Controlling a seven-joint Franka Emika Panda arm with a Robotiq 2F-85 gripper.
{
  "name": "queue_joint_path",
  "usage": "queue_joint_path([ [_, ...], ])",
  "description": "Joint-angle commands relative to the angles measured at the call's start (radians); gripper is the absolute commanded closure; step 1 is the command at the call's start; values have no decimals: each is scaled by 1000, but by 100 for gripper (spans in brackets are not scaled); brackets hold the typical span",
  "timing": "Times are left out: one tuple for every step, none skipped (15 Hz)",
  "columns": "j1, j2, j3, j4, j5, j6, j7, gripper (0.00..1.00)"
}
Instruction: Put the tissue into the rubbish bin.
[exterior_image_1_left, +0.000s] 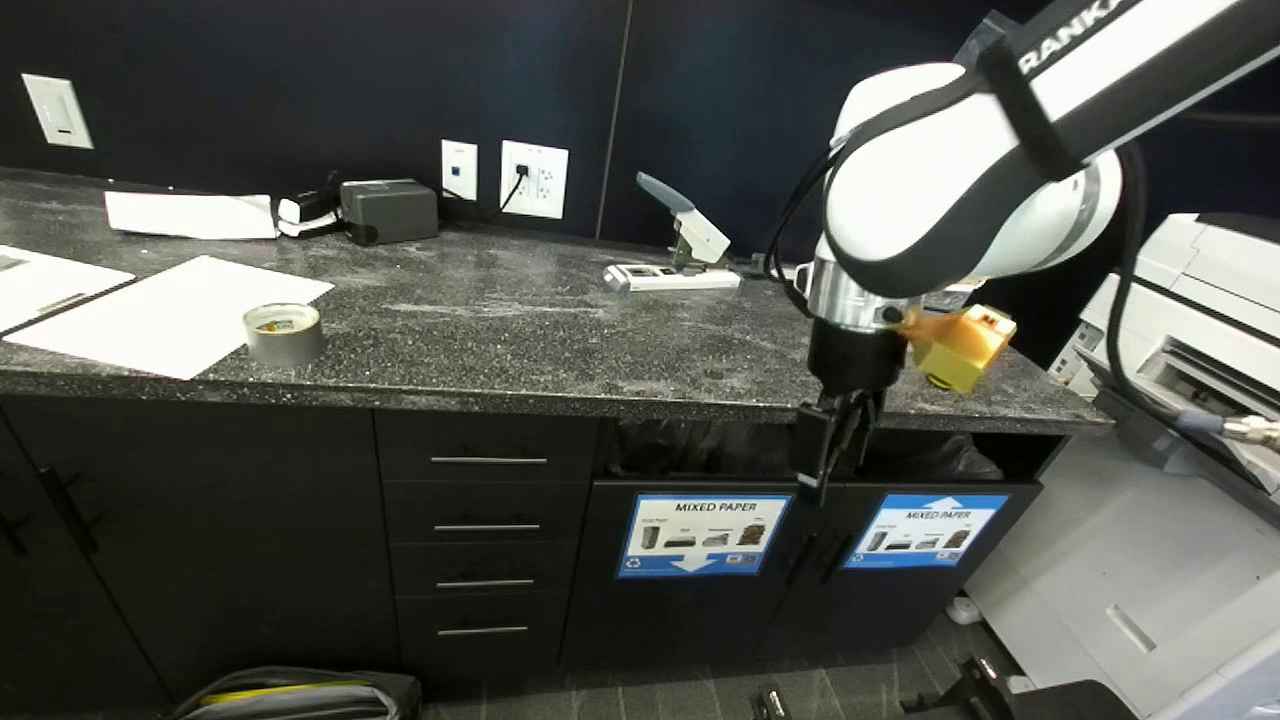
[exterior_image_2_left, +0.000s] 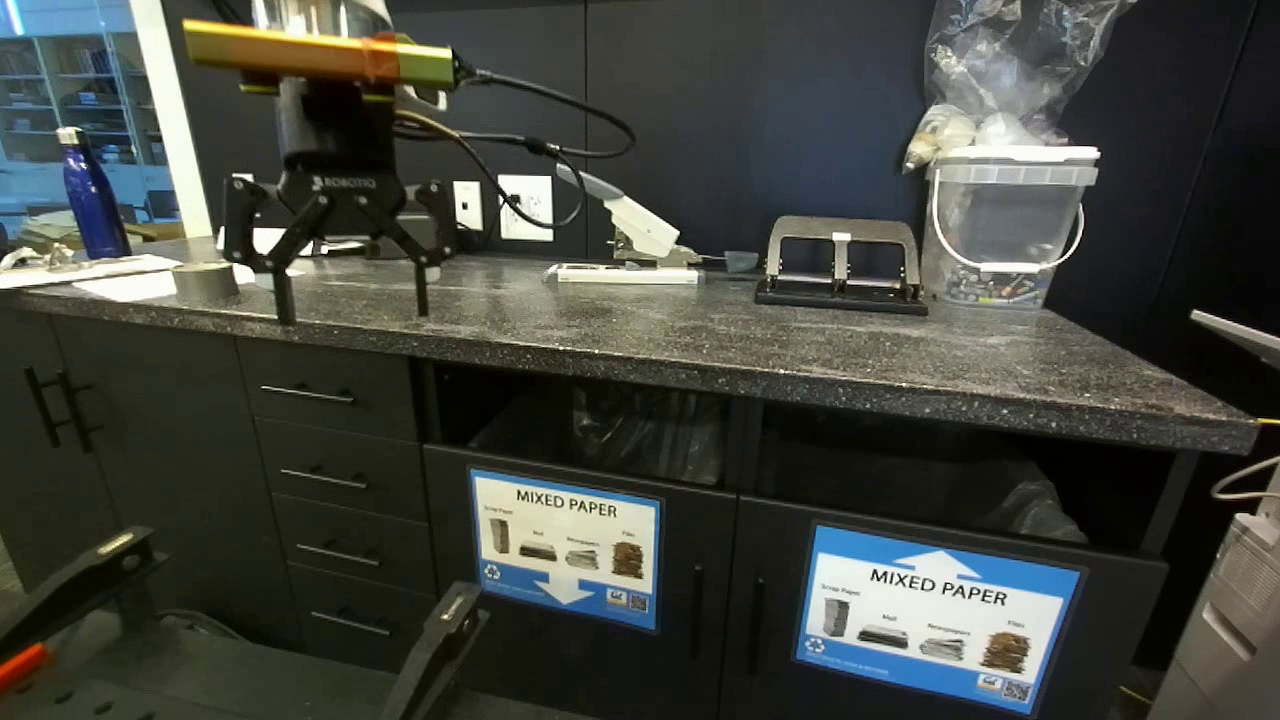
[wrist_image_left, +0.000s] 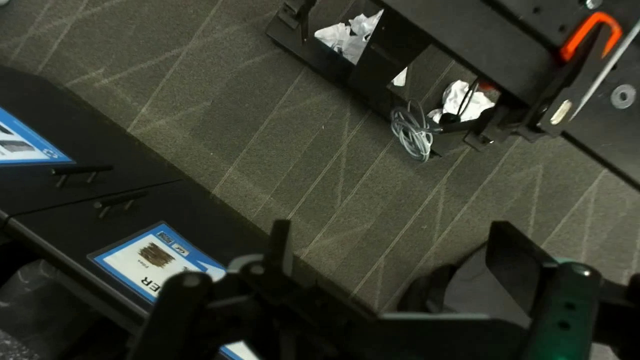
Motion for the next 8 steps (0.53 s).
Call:
queue_joint_path([
  [41, -251, -10, -83, 34, -84, -113, 0],
  [54, -305, -18, -95, 41, -93, -135, 0],
  [67, -360, -27, -104, 46, -94, -150, 0],
  [80, -416, -42, -113, 64, -99, -156, 0],
  [91, -470, -56, -119, 91, -103, -139, 0],
  [102, -524, -68, -126, 118, -106, -120, 0],
  [111, -578, -79, -75, 137, -170, -114, 0],
  [113, -634, -85, -77, 141, -179, -101, 0],
])
